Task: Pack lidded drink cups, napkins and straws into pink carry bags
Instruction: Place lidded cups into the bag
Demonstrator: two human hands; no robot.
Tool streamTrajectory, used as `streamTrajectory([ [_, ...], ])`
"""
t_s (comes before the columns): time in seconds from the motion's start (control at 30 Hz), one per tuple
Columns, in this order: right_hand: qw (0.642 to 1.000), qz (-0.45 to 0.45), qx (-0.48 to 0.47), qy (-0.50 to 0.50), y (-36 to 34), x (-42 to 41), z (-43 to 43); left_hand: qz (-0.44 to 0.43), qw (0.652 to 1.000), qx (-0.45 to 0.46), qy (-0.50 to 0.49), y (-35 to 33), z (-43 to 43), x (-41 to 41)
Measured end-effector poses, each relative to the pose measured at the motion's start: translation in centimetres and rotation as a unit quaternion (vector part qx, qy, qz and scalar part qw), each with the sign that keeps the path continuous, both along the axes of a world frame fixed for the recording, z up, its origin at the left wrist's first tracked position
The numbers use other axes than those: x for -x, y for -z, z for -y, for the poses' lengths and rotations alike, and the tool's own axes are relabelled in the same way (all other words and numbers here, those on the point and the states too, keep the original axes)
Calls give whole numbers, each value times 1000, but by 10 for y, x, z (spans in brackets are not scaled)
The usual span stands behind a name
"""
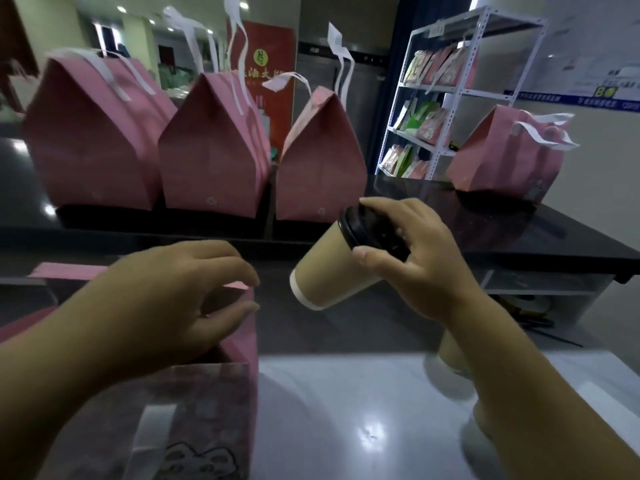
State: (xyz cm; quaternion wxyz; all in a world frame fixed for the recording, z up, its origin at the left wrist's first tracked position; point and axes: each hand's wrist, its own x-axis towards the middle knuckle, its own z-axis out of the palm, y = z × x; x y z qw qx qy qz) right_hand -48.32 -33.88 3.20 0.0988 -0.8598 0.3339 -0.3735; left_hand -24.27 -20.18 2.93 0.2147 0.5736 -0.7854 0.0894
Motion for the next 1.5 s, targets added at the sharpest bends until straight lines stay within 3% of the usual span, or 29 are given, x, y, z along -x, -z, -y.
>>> streamTrajectory([
  [0.17,994,58,-8,-88,-20,-66,-36,-13,998,-19,-52,4,-27,-69],
  [0.3,990,27,-26,-133,-20,-115,-57,-14,995,-62,-75,12,-45,-115],
  [0.53,972,-172,-8,-161,-4,-171,-76,-9,988,-126,-91,30,-53,-163],
  [0.73,897,-398,4,-192,4,-188,-80,-3,981,-182,-63,45,-52,-182],
  [1.0,832,-533,-19,-151,25,-198,-78,18,986,-162,-37,57,-60,-180],
  [1.5,800,-577,-60,-153,74,-222,-75,14,990,-127,-52,61,-69,-173],
])
